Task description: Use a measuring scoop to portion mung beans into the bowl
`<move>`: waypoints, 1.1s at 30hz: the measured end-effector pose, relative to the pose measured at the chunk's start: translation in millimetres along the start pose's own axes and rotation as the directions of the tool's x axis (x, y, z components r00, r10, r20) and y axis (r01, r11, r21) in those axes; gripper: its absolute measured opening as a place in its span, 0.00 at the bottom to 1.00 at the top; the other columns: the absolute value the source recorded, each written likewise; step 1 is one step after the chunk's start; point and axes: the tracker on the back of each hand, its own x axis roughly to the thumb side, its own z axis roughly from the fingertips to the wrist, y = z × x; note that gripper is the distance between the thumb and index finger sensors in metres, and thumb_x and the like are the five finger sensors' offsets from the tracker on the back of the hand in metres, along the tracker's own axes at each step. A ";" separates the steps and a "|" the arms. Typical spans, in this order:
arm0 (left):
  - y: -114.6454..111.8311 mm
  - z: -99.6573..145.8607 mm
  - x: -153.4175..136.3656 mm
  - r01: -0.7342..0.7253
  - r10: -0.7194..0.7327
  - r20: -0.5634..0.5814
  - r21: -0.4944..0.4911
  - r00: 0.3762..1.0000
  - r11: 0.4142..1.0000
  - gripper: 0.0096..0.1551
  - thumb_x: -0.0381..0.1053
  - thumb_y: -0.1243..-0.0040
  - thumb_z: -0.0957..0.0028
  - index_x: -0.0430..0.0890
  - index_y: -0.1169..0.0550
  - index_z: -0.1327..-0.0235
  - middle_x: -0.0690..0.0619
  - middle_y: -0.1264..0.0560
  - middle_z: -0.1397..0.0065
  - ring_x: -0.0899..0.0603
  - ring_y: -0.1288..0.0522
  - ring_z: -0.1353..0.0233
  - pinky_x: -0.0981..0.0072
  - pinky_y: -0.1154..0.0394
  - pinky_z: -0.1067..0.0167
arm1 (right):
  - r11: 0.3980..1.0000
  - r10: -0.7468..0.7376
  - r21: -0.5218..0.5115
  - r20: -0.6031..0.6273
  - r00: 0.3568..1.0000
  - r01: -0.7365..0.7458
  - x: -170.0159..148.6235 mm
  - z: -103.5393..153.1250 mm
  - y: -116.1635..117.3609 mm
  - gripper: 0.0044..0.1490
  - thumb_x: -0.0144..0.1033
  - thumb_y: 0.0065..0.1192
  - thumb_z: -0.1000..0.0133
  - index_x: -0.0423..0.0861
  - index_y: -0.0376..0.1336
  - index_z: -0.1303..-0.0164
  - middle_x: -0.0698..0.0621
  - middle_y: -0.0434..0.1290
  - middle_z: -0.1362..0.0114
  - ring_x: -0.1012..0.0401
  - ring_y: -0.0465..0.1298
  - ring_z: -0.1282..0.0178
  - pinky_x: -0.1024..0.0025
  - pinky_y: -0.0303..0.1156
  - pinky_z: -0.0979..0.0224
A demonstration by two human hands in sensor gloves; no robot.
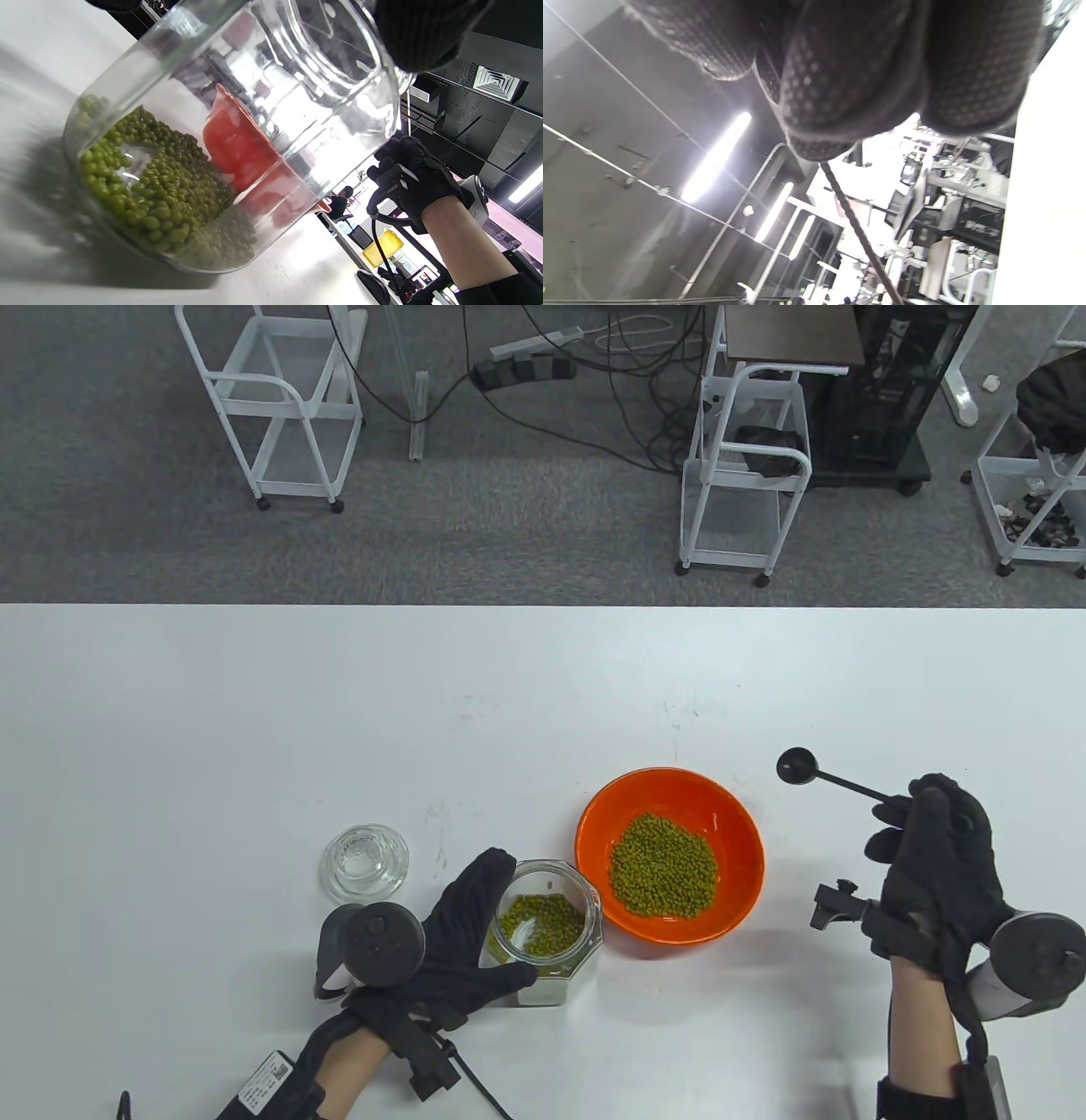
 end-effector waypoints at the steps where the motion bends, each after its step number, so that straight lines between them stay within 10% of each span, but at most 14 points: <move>1: 0.0 0.0 0.0 0.000 0.000 0.000 0.000 1.000 1.000 0.67 0.72 0.38 0.47 0.47 0.63 0.13 0.34 0.59 0.10 0.24 0.48 0.14 0.19 0.45 0.28 | 1.000 0.002 0.002 -0.022 1.000 -0.002 -6.2 0.0 -0.2 0.29 0.49 0.62 0.42 0.41 0.70 0.40 0.43 0.84 0.56 0.60 0.84 0.75 0.56 0.85 0.58; 16: -0.1 0.3 0.1 0.002 -0.002 0.000 0.000 1.000 1.000 0.67 0.72 0.38 0.47 0.47 0.63 0.13 0.34 0.58 0.10 0.24 0.48 0.14 0.19 0.45 0.28 | 0.987 0.081 0.154 -0.181 0.980 -0.053 -50.7 -5.3 11.4 0.29 0.46 0.63 0.41 0.44 0.69 0.34 0.41 0.81 0.43 0.52 0.85 0.57 0.47 0.80 0.46; 22: -0.1 0.3 0.1 0.002 -0.002 0.000 0.000 1.000 1.000 0.67 0.72 0.38 0.47 0.47 0.63 0.13 0.34 0.59 0.10 0.24 0.48 0.14 0.19 0.45 0.28 | 0.917 0.236 0.321 0.046 0.971 -0.238 -41.7 -5.8 24.0 0.29 0.43 0.65 0.42 0.46 0.68 0.31 0.39 0.79 0.38 0.48 0.83 0.50 0.43 0.77 0.42; 33: -0.1 0.3 0.1 0.002 -0.002 0.000 0.000 1.000 1.000 0.67 0.72 0.38 0.47 0.47 0.63 0.13 0.34 0.59 0.10 0.24 0.48 0.14 0.19 0.45 0.28 | 0.638 0.419 0.369 0.569 0.707 -0.675 -19.1 14.0 58.0 0.29 0.43 0.66 0.42 0.49 0.69 0.31 0.40 0.79 0.37 0.47 0.83 0.47 0.42 0.77 0.39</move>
